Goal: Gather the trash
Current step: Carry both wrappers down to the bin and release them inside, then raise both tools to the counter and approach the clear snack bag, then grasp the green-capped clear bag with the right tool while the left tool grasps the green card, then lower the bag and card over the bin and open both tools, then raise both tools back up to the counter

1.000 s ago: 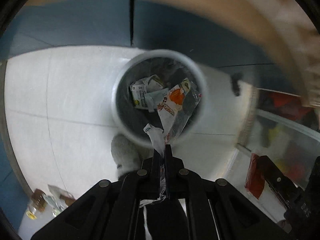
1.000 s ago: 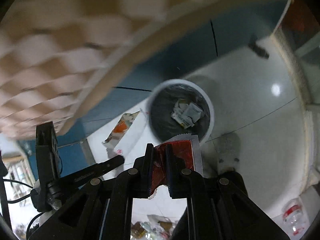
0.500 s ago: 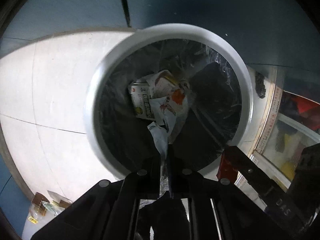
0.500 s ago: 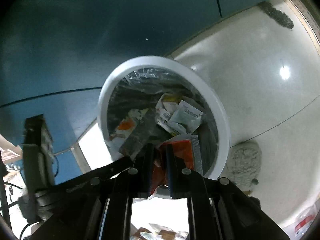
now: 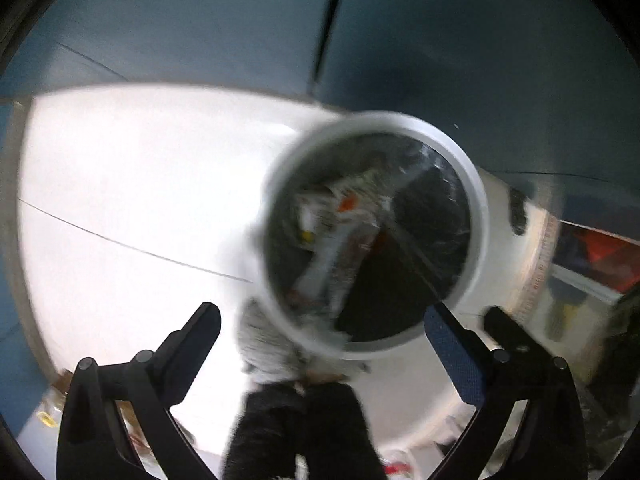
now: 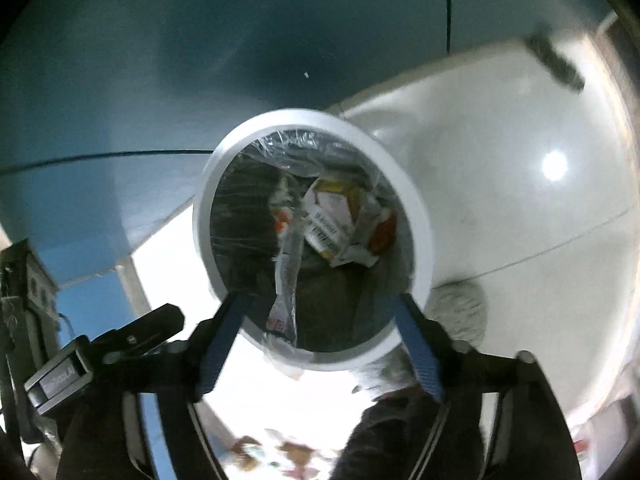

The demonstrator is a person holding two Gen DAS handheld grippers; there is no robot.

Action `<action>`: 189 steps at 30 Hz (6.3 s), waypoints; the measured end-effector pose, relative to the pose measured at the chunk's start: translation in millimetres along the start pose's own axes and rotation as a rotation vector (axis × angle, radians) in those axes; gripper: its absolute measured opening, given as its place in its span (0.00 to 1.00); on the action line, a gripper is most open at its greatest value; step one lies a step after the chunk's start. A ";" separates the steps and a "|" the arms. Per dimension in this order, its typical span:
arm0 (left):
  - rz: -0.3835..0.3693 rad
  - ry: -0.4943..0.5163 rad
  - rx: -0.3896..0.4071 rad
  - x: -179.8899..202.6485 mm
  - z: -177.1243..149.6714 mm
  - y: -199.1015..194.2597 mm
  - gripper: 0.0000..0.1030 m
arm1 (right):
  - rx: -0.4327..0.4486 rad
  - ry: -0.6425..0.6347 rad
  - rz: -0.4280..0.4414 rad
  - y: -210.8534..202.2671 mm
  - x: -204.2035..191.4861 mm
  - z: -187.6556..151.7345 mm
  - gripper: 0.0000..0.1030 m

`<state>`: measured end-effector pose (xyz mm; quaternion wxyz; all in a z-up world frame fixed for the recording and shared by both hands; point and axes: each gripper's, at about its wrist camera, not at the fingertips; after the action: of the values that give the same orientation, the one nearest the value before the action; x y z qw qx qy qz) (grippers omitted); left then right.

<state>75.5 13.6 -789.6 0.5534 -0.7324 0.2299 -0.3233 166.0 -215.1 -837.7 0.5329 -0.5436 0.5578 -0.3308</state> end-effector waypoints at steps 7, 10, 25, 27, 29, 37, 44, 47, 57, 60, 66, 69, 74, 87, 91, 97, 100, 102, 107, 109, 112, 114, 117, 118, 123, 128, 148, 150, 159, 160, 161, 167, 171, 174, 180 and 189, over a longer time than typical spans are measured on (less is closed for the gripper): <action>0.138 0.064 0.086 2.8 -34.8 -73.7 1.00 | 0.095 -0.112 -0.243 -60.4 -24.7 -26.8 1.00; 0.153 0.072 0.101 6.3 -50.1 -119.3 1.00 | 0.113 -0.139 -0.298 -99.9 -38.5 -41.0 1.00; 0.118 0.181 0.216 71.6 -132.1 -336.6 1.00 | 0.265 -0.239 -0.346 -370.5 -109.6 -128.4 1.00; 0.113 0.190 0.232 78.0 -142.2 -359.5 1.00 | 0.277 -0.247 -0.341 -400.1 -115.8 -144.0 1.00; 0.097 0.193 0.249 82.7 -150.2 -382.8 1.00 | 0.291 -0.264 -0.346 -426.6 -120.8 -157.1 1.00; 0.107 0.267 0.443 99.4 -157.0 -472.8 1.00 | 0.348 -0.247 -0.280 -512.8 -139.8 -190.3 1.00; 0.105 0.244 0.639 125.2 -96.1 -532.9 1.00 | 0.454 -0.154 -0.126 -579.0 -159.4 -156.5 1.00; 0.098 0.229 0.649 143.2 -52.0 -546.4 1.00 | 0.498 -0.139 -0.093 -603.2 -167.7 -120.9 1.00; 0.313 0.055 0.559 161.8 101.2 -513.0 1.00 | 0.494 -0.186 -0.013 -619.4 -194.4 99.3 0.98; 0.346 -0.009 0.511 160.7 140.7 -496.3 1.00 | 0.441 -0.243 -0.027 -595.8 -215.6 175.4 0.83; 0.396 -0.086 0.433 154.1 188.5 -470.7 1.00 | 0.314 -0.369 -0.062 -531.8 -257.3 271.5 0.64; 0.395 -0.099 0.406 156.2 198.5 -467.4 1.00 | 0.260 -0.477 -0.109 -499.4 -279.9 284.2 0.34; 0.345 -0.076 0.401 177.3 219.9 -468.4 1.00 | 0.318 -0.527 -0.130 -494.2 -278.3 280.5 0.20; 0.035 0.167 0.331 291.2 298.7 -421.5 0.90 | 0.397 -0.221 -0.099 -532.3 -165.7 343.6 0.20; 0.079 0.253 0.413 310.4 287.3 -427.5 0.24 | 0.418 -0.199 -0.110 -533.2 -155.0 341.4 0.20; 0.095 0.265 0.425 316.7 262.7 -439.9 0.00 | 0.431 -0.181 -0.105 -534.2 -152.9 333.4 0.20; 0.077 0.256 0.478 305.8 239.1 -465.3 0.00 | 0.448 -0.184 -0.097 -542.8 -155.4 321.0 0.20; 0.075 0.263 0.525 297.6 218.2 -486.7 0.00 | 0.466 -0.188 -0.088 -552.6 -155.1 307.6 0.20; 0.082 0.295 0.625 269.4 162.4 -531.8 0.00 | 0.519 -0.207 -0.075 -576.7 -165.8 260.0 0.19; 0.121 0.315 0.671 252.0 141.2 -542.6 0.00 | 0.550 -0.216 -0.075 -586.2 -172.7 233.5 0.19; 0.171 0.342 0.736 229.3 91.0 -557.0 0.00 | 0.592 -0.229 -0.084 -597.3 -181.1 187.5 0.19; 0.174 0.348 0.749 214.6 71.1 -556.9 0.00 | 0.621 -0.236 -0.095 -601.1 -190.2 152.5 0.19; 0.157 0.360 0.757 191.0 31.0 -554.8 0.00 | 0.660 -0.238 -0.115 -602.4 -198.8 90.3 0.19; 0.145 0.364 0.754 184.4 22.3 -552.6 0.00 | 0.667 -0.237 -0.119 -601.5 -200.7 73.8 0.19; 0.130 0.377 0.700 154.8 -30.0 -530.5 0.00 | 0.670 -0.229 -0.120 -583.8 -204.3 -20.6 0.19; 0.116 0.347 0.543 126.2 -60.5 -473.5 0.00 | 0.572 -0.272 -0.149 -537.5 -196.9 -77.2 0.19; -0.156 -0.011 -0.119 27.8 11.4 -12.7 0.08 | 0.097 -0.176 -0.039 -86.1 -44.6 -36.0 0.19; -0.121 0.035 -0.126 31.9 11.9 10.6 0.08 | 0.062 -0.169 -0.020 -50.7 -32.9 -26.7 0.20; 0.044 0.070 -0.051 17.0 13.8 29.6 0.88 | -0.026 -0.244 -0.115 22.1 -16.7 -9.1 0.68; 0.051 0.065 -0.035 15.1 12.8 24.3 0.88 | -0.020 -0.248 -0.132 20.4 -15.5 -10.9 0.77; 0.067 0.066 -0.017 14.0 12.0 19.7 0.88 | -0.012 -0.251 -0.147 17.9 -15.2 -12.0 0.86; 0.156 0.155 0.085 19.5 5.3 -16.7 1.00 | 0.049 -0.271 -0.270 -5.7 -23.8 -19.1 1.00; 0.182 0.177 0.099 24.5 -7.7 -41.8 1.00 | 0.101 -0.278 -0.329 -35.0 -33.7 -23.8 1.00; 0.186 0.176 0.106 26.4 -20.9 -67.6 1.00 | 0.119 -0.268 -0.342 -62.8 -39.1 -28.2 1.00; 0.187 0.162 0.130 33.8 -54.2 -137.7 1.00 | 0.143 -0.257 -0.342 -132.6 -58.1 -54.5 1.00; 0.177 0.159 0.214 56.3 -103.1 -264.4 1.00 | 0.192 -0.278 -0.345 -266.0 -97.4 -108.1 1.00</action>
<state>33.4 -19.3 -505.3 0.6346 -0.6182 0.3010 -0.3528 114.9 -195.1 -539.6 0.5894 -0.6180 0.3440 -0.3902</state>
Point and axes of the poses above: each gripper's, at about its wrist camera, not at the fingertips, and y roughly the way its jaws point, x to its right, z to its top, and after that the axes turned 7 degrees about -z, right-handed
